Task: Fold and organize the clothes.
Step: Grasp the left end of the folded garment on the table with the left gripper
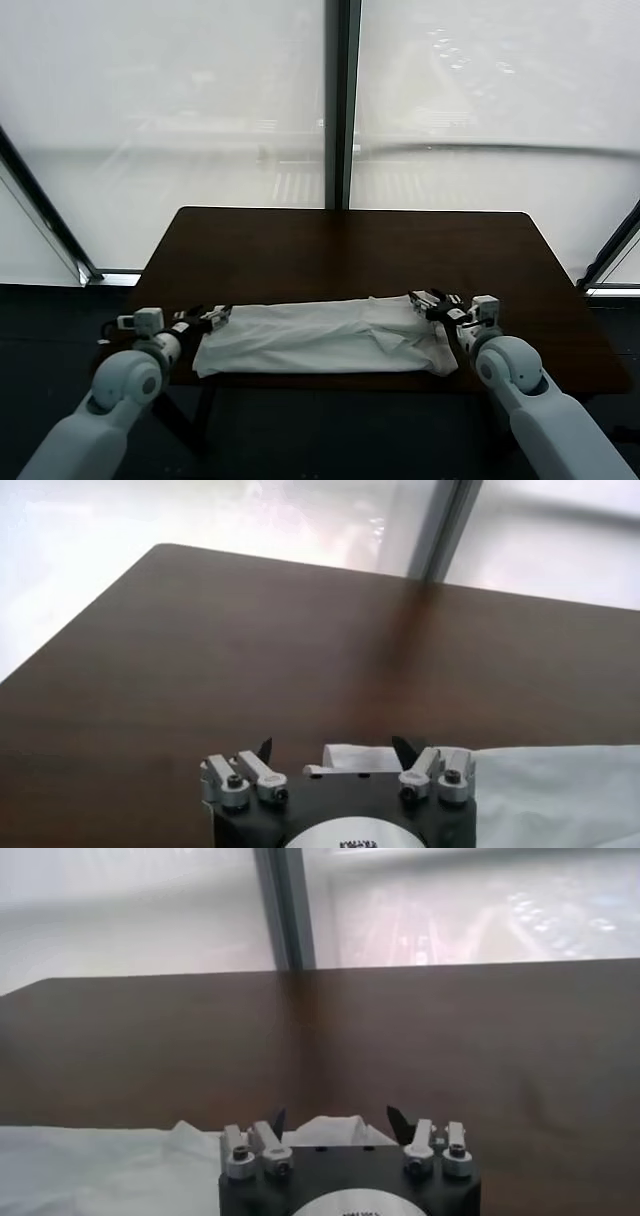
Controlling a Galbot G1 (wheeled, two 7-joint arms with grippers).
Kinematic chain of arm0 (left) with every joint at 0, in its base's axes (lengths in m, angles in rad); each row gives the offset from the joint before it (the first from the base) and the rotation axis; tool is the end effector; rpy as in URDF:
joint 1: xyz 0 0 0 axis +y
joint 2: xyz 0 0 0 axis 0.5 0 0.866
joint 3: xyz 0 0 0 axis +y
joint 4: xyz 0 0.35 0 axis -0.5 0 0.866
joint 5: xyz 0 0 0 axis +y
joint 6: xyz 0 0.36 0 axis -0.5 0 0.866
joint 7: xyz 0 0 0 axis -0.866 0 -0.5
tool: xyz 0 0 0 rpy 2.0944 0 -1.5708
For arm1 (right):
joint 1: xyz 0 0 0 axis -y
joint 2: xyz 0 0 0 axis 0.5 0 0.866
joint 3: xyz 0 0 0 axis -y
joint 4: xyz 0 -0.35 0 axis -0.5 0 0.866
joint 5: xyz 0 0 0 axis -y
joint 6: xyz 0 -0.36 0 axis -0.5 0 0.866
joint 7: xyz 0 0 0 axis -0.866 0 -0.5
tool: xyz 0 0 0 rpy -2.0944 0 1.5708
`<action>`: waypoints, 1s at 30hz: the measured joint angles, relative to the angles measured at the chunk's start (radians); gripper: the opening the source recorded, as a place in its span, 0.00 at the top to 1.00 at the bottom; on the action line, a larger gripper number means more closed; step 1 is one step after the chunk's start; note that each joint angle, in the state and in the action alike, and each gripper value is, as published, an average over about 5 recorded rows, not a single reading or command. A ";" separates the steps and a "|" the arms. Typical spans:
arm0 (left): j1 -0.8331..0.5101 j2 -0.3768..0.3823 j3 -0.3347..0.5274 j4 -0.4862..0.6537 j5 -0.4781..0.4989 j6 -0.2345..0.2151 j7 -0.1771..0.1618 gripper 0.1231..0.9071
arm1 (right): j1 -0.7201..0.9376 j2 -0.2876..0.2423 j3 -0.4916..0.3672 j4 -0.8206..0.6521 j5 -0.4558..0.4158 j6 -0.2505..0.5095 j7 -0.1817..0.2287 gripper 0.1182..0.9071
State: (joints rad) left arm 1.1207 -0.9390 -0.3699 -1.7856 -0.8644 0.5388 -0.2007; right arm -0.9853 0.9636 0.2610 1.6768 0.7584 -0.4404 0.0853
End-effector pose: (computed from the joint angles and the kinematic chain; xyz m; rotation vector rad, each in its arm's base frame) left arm 0.3281 0.1179 -0.2772 -0.1557 -2.5660 0.1679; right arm 0.3642 -0.1017 -0.2872 0.3016 -2.6620 -0.0991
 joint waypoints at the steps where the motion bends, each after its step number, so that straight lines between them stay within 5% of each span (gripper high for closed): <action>1: 0.002 0.000 0.000 -0.001 0.000 0.000 0.000 0.12 | 0.000 0.001 0.000 0.000 0.000 0.000 0.000 0.39; 5: 0.015 0.001 -0.001 -0.010 0.001 -0.005 0.002 0.24 | -0.001 0.003 0.000 -0.002 -0.001 0.000 0.000 0.54; 15: 0.039 -0.008 -0.004 -0.025 0.017 -0.026 0.007 0.86 | -0.016 0.005 0.006 0.002 -0.007 0.007 0.002 0.96; 30: -0.012 0.000 0.012 0.014 0.014 -0.038 0.008 0.95 | -0.040 0.045 0.039 -0.001 -0.016 0.064 0.029 0.97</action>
State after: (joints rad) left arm 1.1083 -0.9391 -0.3579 -1.7718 -0.8503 0.5003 -0.1932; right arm -1.0248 1.0083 0.2999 1.6762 0.7426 -0.3768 0.1144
